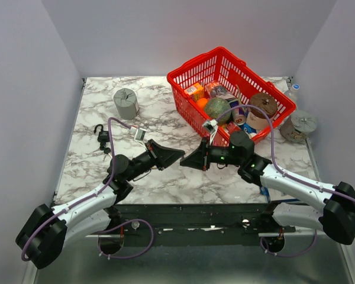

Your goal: Unlock with the key

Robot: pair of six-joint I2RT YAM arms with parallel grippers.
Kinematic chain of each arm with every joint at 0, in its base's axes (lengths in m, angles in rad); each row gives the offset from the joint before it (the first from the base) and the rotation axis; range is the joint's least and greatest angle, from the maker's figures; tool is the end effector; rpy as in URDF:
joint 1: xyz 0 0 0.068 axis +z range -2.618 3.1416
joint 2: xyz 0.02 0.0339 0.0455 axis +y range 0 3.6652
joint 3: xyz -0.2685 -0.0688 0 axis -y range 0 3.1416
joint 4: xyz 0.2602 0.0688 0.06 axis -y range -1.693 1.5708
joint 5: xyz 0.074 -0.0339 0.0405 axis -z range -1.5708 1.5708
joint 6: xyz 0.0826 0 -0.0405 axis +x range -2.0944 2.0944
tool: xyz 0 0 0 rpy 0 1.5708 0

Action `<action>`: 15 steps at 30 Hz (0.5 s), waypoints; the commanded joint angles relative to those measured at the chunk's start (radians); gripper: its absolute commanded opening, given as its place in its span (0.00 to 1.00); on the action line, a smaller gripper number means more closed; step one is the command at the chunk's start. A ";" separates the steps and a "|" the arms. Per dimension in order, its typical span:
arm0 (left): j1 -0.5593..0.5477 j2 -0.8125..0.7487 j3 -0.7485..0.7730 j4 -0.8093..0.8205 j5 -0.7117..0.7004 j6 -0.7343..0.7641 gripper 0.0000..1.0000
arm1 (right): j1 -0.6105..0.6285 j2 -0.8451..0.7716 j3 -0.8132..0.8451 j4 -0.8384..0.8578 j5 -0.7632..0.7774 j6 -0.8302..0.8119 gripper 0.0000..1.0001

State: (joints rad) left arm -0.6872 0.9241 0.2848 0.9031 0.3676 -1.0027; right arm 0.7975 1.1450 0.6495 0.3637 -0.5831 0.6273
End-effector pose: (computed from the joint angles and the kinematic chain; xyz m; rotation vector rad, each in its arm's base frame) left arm 0.1734 -0.1807 0.2601 0.1230 1.5262 -1.6370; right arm 0.1828 0.2524 0.2683 -0.6518 1.8296 1.5024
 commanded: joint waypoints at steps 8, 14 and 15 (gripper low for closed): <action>0.070 -0.115 0.056 -0.243 0.025 0.113 0.89 | 0.000 -0.018 -0.016 -0.005 0.031 -0.043 0.01; 0.285 -0.153 0.241 -0.842 -0.028 0.281 0.96 | -0.004 -0.068 -0.010 -0.080 0.068 -0.107 0.01; 0.305 -0.142 0.293 -0.922 -0.059 0.308 0.96 | -0.003 -0.079 -0.011 -0.101 0.075 -0.115 0.01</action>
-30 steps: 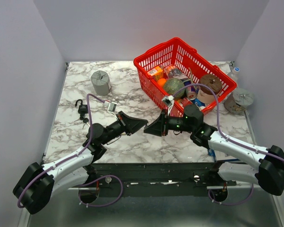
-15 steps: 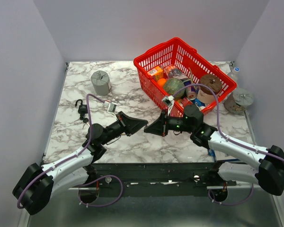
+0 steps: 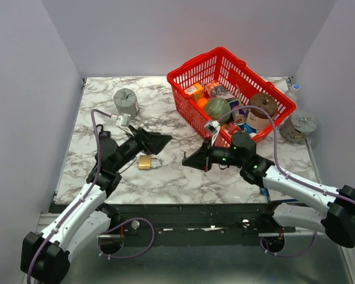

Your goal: Unlock with the key

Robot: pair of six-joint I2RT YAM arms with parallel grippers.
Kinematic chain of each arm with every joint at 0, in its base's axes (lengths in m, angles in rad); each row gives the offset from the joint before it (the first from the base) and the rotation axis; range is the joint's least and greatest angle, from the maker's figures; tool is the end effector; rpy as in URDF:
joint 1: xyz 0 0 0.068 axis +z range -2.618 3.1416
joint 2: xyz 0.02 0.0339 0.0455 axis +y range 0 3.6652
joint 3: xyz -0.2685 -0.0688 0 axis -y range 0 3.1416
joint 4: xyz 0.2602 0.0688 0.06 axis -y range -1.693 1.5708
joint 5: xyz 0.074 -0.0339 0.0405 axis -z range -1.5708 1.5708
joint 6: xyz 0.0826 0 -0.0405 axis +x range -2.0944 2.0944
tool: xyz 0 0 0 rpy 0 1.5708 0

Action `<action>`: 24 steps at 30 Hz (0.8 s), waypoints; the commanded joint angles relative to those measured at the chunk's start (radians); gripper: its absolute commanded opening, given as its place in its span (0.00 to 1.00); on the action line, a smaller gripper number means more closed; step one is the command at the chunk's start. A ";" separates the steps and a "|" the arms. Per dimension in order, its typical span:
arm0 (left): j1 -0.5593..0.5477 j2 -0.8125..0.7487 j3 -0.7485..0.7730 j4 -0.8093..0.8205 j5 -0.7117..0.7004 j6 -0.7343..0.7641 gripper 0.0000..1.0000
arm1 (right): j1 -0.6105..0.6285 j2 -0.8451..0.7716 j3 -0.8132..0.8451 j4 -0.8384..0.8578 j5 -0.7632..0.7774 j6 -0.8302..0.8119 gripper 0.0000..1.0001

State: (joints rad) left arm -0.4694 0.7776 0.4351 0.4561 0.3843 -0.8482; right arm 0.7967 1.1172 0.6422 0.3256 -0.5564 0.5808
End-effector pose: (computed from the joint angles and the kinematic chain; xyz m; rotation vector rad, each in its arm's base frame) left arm 0.2032 -0.1378 0.2881 0.0408 1.6163 -1.3267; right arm 0.1811 0.2477 0.2678 -0.6641 1.8250 1.4476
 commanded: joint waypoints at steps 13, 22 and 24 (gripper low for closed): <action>0.186 0.160 0.104 -0.754 -0.372 0.196 0.96 | -0.004 -0.207 -0.084 -0.103 0.085 -0.104 0.01; 0.186 0.086 -0.088 -0.614 -0.446 0.120 0.96 | -0.004 -0.217 -0.093 -0.096 0.082 -0.099 0.01; 0.187 0.110 -0.098 -0.585 -0.437 0.126 0.96 | -0.002 -0.218 -0.093 -0.089 0.079 -0.093 0.01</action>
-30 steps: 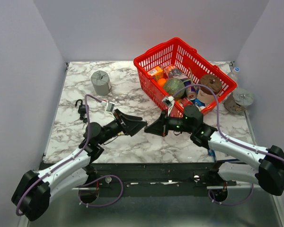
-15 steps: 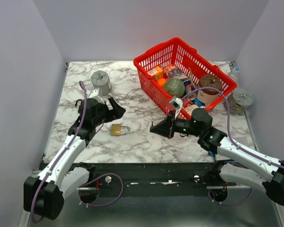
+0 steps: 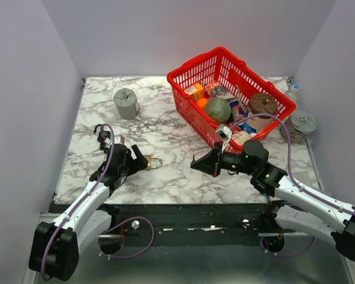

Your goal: Unlock with the key

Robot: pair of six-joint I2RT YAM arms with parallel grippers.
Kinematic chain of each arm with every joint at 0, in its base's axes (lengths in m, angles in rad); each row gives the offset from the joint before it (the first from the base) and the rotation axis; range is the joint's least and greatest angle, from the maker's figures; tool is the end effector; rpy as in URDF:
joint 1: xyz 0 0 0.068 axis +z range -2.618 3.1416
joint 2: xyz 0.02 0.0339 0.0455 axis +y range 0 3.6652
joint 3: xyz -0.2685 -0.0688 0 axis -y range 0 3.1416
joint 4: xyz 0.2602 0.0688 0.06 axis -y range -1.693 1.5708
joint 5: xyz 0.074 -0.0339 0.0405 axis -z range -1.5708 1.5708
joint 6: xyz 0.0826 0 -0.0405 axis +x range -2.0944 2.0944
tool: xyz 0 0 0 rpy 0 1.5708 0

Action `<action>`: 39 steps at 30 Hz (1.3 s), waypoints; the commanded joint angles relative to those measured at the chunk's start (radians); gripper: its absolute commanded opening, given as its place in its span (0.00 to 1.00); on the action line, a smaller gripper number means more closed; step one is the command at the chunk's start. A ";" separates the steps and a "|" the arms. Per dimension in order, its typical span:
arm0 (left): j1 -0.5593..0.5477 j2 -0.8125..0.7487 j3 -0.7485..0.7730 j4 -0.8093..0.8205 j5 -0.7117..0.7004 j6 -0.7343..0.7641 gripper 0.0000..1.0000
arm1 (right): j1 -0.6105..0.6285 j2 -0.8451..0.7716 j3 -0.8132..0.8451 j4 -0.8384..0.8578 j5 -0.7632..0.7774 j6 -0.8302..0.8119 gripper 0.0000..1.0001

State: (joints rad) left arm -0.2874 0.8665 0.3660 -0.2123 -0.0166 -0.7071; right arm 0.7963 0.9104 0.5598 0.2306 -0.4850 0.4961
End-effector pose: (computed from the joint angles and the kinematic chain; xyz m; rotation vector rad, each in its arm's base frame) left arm 0.2130 -0.0615 0.1435 -0.4949 2.2810 -0.4922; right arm 0.1587 0.2173 0.2749 -0.6714 1.7517 1.3402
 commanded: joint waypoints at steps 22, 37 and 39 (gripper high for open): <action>-0.024 0.151 -0.111 0.323 0.115 -0.061 0.84 | -0.002 0.007 -0.020 0.024 0.020 0.016 0.01; -0.145 0.141 -0.108 0.343 0.122 -0.181 0.82 | -0.003 0.027 -0.021 0.036 0.016 0.024 0.01; -0.160 0.138 -0.110 0.352 0.116 -0.190 0.82 | -0.002 0.028 -0.021 0.036 0.013 0.024 0.01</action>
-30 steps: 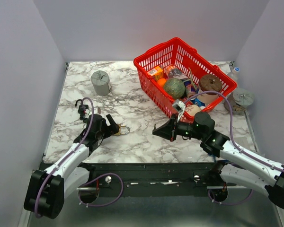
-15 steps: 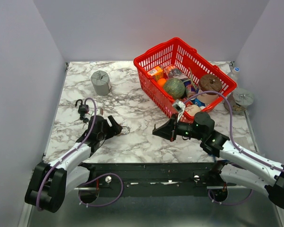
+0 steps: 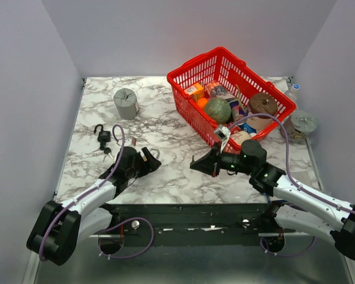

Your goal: Unlock with the key

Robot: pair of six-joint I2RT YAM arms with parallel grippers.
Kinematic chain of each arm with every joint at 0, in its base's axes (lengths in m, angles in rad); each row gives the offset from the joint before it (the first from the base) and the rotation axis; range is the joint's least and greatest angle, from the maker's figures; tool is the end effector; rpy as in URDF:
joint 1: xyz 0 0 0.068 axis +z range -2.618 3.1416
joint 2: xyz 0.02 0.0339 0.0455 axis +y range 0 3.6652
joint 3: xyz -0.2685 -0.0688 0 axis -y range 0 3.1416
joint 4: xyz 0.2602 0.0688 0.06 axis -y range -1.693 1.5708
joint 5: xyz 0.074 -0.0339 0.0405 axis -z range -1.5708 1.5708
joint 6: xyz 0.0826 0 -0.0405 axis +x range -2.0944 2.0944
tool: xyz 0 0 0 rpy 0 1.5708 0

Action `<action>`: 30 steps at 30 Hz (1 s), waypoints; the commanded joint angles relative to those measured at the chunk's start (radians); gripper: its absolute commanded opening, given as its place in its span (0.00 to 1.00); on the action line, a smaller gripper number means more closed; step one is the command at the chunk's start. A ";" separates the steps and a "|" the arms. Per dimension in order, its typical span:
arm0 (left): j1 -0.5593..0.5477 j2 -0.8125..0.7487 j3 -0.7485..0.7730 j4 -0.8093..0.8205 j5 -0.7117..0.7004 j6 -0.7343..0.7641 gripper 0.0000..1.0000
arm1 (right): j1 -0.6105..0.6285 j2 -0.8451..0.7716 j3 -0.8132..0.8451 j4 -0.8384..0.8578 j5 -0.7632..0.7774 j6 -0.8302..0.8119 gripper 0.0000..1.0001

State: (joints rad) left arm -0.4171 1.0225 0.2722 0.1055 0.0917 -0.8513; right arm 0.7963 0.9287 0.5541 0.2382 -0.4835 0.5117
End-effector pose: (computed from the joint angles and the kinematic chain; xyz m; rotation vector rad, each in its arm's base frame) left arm 0.2129 -0.1026 0.1152 -0.4501 2.2886 -0.7759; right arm 0.1607 0.2192 0.2692 -0.6576 1.7787 1.3464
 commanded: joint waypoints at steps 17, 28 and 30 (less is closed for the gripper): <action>-0.095 -0.060 0.082 -0.005 0.002 0.009 0.83 | -0.003 0.030 0.010 -0.033 0.011 -0.038 0.01; -0.092 -0.200 0.263 -0.133 0.354 0.308 0.87 | -0.003 0.117 0.092 -0.071 -0.202 -0.082 0.01; -0.092 -0.197 0.288 -0.132 0.541 0.336 0.87 | -0.003 0.148 0.116 -0.056 -0.260 -0.075 0.01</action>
State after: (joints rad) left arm -0.5064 0.8341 0.4911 0.0120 0.2722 -0.6556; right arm 0.7963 1.0348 0.6147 0.1780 -0.5907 0.4500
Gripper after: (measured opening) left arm 0.870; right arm 0.022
